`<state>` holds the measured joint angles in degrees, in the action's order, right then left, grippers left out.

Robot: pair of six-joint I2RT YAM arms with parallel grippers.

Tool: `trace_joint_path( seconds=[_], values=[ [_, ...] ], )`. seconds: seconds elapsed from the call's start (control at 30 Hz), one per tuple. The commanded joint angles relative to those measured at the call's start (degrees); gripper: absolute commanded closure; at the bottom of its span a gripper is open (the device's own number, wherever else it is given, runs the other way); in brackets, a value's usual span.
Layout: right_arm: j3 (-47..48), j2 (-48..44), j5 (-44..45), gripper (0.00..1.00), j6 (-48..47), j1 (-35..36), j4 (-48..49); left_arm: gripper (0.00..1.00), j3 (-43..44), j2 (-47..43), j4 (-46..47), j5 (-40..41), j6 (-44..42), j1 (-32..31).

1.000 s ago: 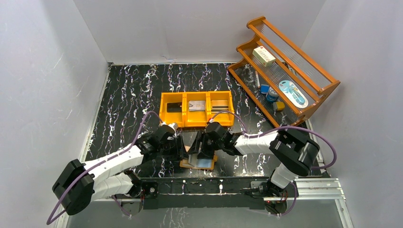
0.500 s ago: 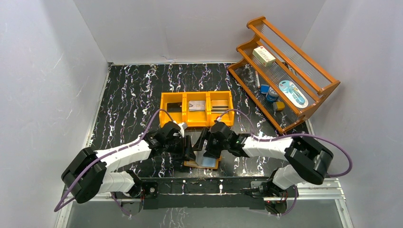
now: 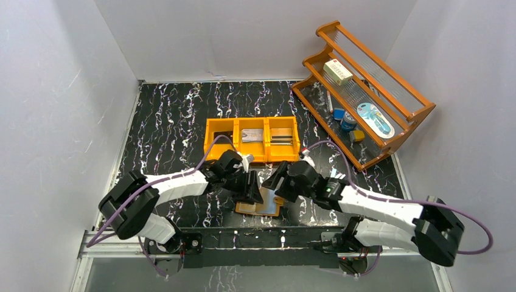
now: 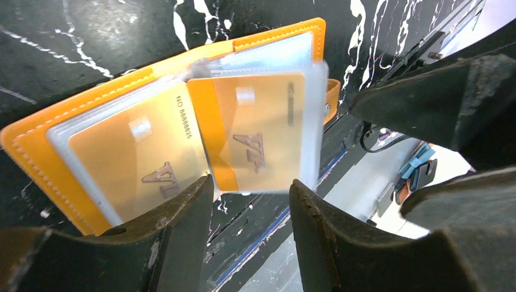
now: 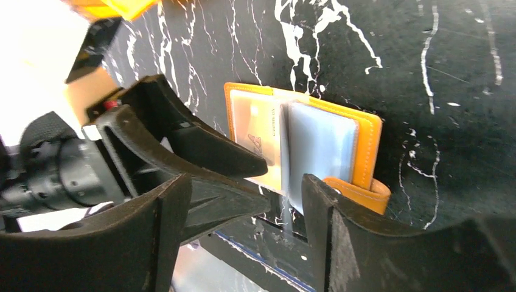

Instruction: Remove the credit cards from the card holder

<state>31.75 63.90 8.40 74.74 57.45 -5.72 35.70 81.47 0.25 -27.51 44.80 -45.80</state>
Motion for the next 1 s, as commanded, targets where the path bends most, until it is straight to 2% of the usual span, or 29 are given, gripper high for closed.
trace_joint_path(
  seconds=[0.0,0.07,0.2,0.33,0.5,0.67,0.83,0.97],
  values=[
    [-4.82,-7.35,6.13,0.30,3.67,0.16,-0.42,0.52,2.55,-0.12,0.22,-1.91,-1.03,-1.23],
    [-6.71,-9.67,5.51,0.36,4.40,0.18,1.02,0.51,3.15,-1.73,-2.50,2.40,-1.30,-1.19],
    [-8.18,-10.73,3.38,0.48,3.42,0.14,3.39,0.51,5.08,-5.89,-13.94,15.18,-1.73,-1.17],
    [-7.08,-6.63,-1.41,0.52,0.90,0.14,7.98,0.49,4.47,-10.17,-19.98,22.70,-0.64,-1.01],
    [-2.12,2.25,-7.23,0.54,-3.29,0.18,9.62,0.47,2.59,-13.74,-18.45,21.72,1.44,-0.74],
    [1.25,8.37,-7.06,0.54,-3.37,0.21,4.24,0.45,2.48,-13.59,-15.01,19.03,2.17,-0.41],
    [0.07,7.66,-3.63,0.54,-1.55,0.18,-3.21,0.44,2.66,-11.92,-11.07,14.73,1.90,-0.30],
    [-4.40,6.46,-3.71,0.54,-0.33,0.02,-0.34,0.42,2.69,-9.37,-8.13,11.47,1.70,-0.25]
  ],
)
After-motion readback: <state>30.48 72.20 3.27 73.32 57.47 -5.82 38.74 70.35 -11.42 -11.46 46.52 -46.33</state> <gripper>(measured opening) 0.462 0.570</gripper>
